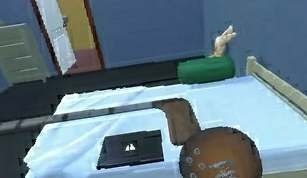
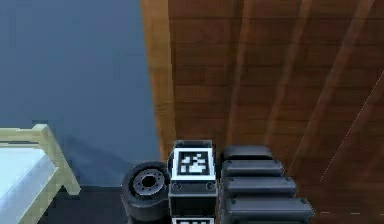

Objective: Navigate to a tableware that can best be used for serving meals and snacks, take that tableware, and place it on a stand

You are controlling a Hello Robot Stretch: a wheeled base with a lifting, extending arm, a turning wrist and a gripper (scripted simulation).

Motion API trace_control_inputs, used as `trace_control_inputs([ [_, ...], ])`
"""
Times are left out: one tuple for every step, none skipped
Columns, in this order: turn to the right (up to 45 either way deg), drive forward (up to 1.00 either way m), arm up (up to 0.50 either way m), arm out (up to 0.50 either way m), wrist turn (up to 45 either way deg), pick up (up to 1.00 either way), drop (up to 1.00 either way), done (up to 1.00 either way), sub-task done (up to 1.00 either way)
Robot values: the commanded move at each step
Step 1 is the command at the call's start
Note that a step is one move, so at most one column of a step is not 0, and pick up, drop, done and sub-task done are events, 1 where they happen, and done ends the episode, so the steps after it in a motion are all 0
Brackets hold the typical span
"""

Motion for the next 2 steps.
trace_control_inputs([
  [-36.0,0.00,0.00,0.00,0.0,0.00,0.00,0.00,0.00],
  [0.0,0.45,0.00,0.00,0.0,0.00,0.00,0.00,0.00],
])
